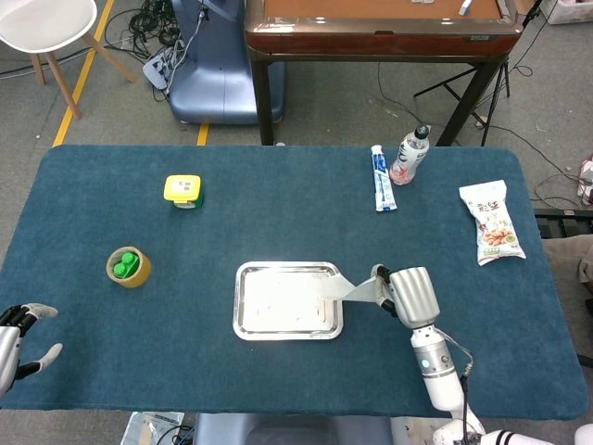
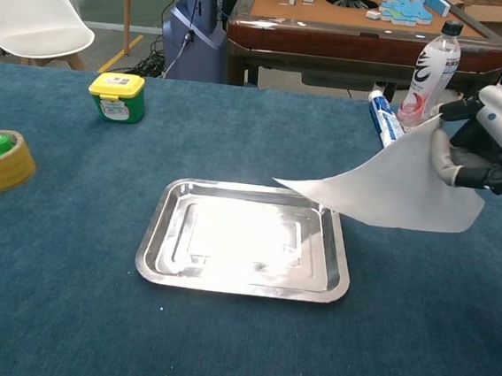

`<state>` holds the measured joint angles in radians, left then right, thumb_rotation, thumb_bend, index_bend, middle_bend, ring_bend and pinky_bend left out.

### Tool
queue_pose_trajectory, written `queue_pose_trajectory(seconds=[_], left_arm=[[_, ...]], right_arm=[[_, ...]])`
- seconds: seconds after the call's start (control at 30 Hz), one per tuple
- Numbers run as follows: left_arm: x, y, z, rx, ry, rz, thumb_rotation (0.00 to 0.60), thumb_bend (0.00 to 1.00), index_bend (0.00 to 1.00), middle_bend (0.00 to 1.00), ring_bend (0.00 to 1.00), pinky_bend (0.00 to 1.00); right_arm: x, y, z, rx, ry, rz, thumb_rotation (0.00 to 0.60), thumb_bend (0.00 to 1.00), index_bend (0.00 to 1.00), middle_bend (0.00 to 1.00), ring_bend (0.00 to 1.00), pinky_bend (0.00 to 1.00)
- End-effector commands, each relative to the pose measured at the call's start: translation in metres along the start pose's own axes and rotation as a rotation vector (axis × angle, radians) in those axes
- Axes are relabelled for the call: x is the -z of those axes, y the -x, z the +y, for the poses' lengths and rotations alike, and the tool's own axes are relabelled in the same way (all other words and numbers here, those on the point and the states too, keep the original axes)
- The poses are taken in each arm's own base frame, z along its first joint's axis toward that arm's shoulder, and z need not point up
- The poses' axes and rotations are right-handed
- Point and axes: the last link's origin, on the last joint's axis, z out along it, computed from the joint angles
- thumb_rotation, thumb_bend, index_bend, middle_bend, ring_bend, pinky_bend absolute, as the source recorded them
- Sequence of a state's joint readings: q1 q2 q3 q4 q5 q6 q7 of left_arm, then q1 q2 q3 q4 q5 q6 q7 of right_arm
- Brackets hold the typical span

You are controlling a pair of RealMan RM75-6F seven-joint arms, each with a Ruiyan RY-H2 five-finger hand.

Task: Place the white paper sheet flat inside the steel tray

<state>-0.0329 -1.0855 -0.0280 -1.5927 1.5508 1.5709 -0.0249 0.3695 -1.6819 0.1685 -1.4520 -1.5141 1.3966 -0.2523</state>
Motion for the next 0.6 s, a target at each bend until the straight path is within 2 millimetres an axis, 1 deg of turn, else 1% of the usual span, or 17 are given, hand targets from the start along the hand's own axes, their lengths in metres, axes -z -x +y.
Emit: queue_pose_trajectory(seconds=[0.03, 0.23, 0.37, 0.6], left_arm=[[0.000, 0.000, 0.000, -0.001, 0.000, 0.000, 0.600, 0.19, 0.39, 0.37, 0.29, 0.46], [0.001, 0.000, 0.001, 0.001, 0.004, -0.002, 0.600, 0.19, 0.39, 0.37, 0.29, 0.45], [0.001, -0.002, -0.001, 0.002, -0.001, 0.003, 0.600, 0.19, 0.39, 0.37, 0.29, 0.46], [0.002, -0.004, -0.002, 0.005, -0.003, 0.011, 0.600, 0.19, 0.39, 0.37, 0.29, 0.46]], right_arm=[[-0.002, 0.006, -0.005, -0.008, -0.011, -0.019, 0.600, 0.69, 0.64, 1.00, 1.00, 1.00], [-0.004, 0.019, -0.015, -0.007, -0.034, -0.051, 0.600, 0.69, 0.64, 1.00, 1.00, 1.00], [-0.005, 0.024, -0.019, -0.006, -0.053, -0.063, 0.600, 0.69, 0.64, 1.00, 1.00, 1.00], [-0.005, 0.029, -0.019, 0.002, -0.107, -0.098, 0.600, 0.69, 0.65, 1.00, 1.00, 1.00]])
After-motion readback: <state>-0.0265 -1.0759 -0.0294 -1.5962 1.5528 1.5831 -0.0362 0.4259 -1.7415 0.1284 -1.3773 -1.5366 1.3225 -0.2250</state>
